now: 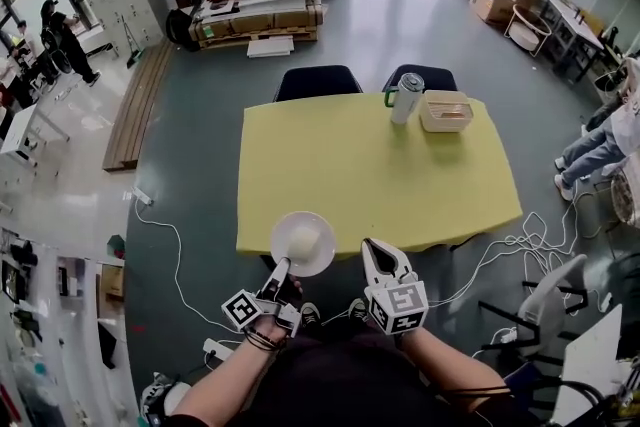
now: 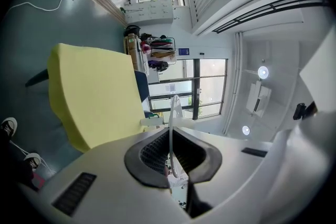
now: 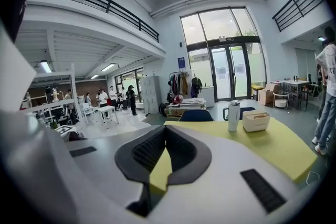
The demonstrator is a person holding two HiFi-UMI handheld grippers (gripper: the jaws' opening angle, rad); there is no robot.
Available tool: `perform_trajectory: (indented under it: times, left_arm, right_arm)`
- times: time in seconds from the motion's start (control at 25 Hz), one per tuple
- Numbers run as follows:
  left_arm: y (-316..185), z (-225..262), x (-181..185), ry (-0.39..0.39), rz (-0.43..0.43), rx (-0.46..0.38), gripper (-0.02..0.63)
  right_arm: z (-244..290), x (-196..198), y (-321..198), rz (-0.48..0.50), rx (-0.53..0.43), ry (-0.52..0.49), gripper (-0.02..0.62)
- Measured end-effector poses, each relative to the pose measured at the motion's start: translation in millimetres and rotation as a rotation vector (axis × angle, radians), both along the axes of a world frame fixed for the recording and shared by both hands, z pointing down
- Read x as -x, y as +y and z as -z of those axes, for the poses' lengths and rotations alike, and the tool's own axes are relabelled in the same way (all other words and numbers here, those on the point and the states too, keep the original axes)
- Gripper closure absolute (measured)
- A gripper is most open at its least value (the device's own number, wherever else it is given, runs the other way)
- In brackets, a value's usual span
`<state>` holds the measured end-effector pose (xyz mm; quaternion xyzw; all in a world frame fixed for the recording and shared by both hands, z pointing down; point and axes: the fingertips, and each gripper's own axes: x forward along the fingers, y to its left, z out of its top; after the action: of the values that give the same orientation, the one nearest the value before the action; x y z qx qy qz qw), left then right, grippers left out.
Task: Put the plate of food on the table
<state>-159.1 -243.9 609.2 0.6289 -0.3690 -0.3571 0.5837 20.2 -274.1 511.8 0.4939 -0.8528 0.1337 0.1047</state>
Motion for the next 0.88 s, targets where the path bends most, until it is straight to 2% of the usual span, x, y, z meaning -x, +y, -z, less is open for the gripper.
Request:
perform_trajectory:
  times: [0.24,0.48,0.6,0.88]
  left_arm:
    - [-19.7,-46.4,2.9,-0.008,0.033,0.029,0.589]
    - [-47.5,-107.2,8.2,-0.03,0.075,0.087,0.589]
    - [-59.0,-137.3,6.5,-0.017,0.095,0.122,0.589]
    - [-86.3,-202.6,6.7,-0.065,0.129,0.19,0.589]
  right_arm:
    - [-15.8,-9.3,-4.5,0.008,0.035,0.027,0.583]
    - [-45.7,-12.5,-18.0,0.011,0.079,0.053,0.583]
    - [-61.6,-12.0,-25.9,0.027,0.086,0.069,0.583]
    - [-89.3,-7.6,-59.4,0.053,0.094,0.067,0.583]
